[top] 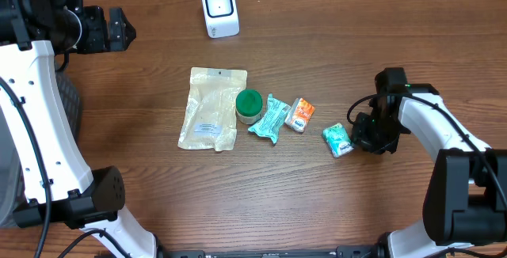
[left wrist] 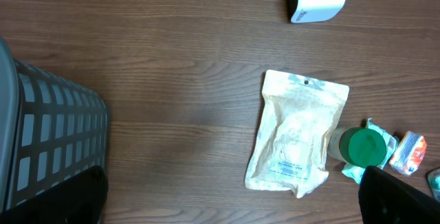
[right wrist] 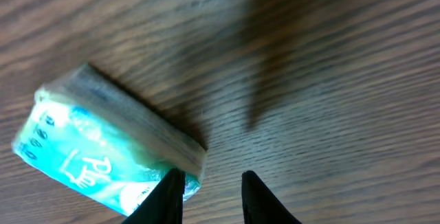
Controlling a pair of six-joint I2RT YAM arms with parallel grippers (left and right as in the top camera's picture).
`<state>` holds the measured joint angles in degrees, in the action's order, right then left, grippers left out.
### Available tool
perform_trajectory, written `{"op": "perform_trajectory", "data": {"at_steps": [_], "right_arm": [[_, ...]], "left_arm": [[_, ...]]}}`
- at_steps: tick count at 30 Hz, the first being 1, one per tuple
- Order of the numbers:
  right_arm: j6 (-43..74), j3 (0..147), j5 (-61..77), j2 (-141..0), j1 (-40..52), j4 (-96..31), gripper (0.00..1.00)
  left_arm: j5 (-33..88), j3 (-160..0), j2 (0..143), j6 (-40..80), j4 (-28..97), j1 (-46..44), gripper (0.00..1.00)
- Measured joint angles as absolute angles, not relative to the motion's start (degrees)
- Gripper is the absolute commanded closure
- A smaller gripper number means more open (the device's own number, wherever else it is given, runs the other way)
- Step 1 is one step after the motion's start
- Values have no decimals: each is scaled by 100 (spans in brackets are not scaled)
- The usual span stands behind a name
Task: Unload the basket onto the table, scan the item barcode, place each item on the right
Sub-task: 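Lower the right gripper onto the small teal box and grasp it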
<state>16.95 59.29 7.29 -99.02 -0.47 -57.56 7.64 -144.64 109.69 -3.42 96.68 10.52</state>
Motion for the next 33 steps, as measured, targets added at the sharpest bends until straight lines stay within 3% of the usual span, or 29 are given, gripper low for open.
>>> {"op": "perform_trajectory", "data": {"at_steps": [3,9,15,33], "right_arm": [[1730,5924,766,-9902,32,-5697,85],[1647,5996,1186,-9902,58,-5798,85],[1280,6261,1466,-9900,58,-5935,73],[215,5260,2198,-9896,58,-4713,68]], "left_arm": [[764,-14464,10969,-342,9668,1052,0],[764,-14464,10969,-342,9668,1052,0],[764,-14464,10969,-340,9668,1052,1],[764,-14464,10969,-342,9668,1052,0]]}}
